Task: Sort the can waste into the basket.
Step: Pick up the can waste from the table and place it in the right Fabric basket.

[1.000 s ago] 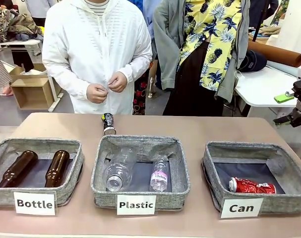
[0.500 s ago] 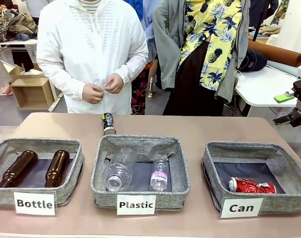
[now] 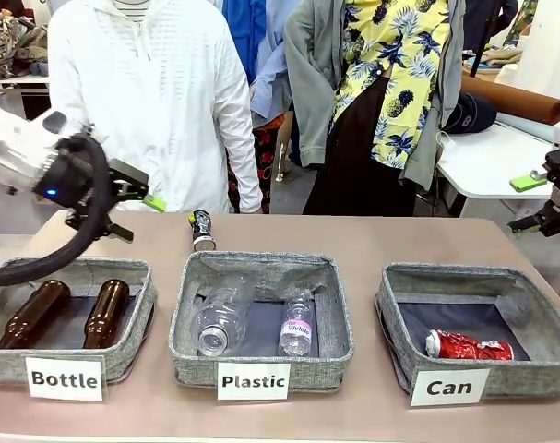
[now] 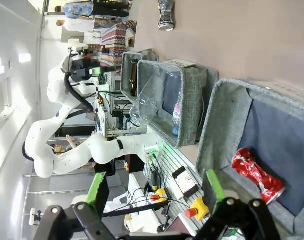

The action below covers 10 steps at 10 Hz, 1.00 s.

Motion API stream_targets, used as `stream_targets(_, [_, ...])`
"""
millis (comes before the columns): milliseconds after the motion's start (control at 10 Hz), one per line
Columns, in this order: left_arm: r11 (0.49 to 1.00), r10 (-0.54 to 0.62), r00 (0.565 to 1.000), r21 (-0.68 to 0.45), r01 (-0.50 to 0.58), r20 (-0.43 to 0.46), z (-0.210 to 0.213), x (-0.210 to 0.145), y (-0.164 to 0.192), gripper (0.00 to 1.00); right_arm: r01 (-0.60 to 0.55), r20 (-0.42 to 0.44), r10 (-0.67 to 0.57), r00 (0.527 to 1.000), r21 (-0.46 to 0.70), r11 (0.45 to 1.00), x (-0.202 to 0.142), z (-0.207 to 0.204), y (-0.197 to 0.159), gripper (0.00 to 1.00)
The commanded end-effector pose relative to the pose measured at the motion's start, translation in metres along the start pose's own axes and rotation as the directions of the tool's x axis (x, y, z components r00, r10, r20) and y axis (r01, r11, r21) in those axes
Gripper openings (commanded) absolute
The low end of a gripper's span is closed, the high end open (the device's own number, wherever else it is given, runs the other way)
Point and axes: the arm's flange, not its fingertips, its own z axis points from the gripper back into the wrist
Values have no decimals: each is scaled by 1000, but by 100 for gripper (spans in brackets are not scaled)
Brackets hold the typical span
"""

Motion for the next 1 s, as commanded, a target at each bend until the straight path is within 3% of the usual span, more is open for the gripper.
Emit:
stream_targets(0, [999, 5, 1000, -49, -5, 0, 19, -16, -2, 100, -22, -4, 22, 1000, -4, 1000, -1, 2, 0, 100])
stream_targets(200, [999, 5, 1000, -49, -5, 0, 19, -16, -2, 100, -22, -4, 22, 1000, -4, 1000, -1, 2, 0, 100])
stream_targets(300, [1000, 4, 1000, -18, -4, -2, 1, 1, 2, 100, -22, -4, 22, 1000, -4, 1000, -1, 2, 0, 100])
stream_targets(400, [998, 40, 995, 53, -36, -86, -5, 31, 3, 100, -22, -4, 22, 1000, -4, 1000, -1, 2, 0, 100])
stream_targets(600, [971, -17, 984, 234, 59, -175, -36, 95, -21, 100, -22, -4, 22, 1000, -4, 1000, -1, 2, 0, 100])
stream_targets(700, [952, 21, 982, 303, 38, -190, -49, 115, -30, 100, -22, -4, 22, 1000, -4, 1000, -1, 2, 0, 100])
stream_targets(800, [949, 18, 970, 310, 59, -241, -64, 129, -35, 100, -22, -4, 22, 1000, -4, 1000, -1, 2, 0, 100])
stream_targets(900, [939, 24, 975, 340, 55, -222, -79, 142, -35, 100, -22, -4, 22, 1000, -4, 1000, -1, 2, 0, 100])
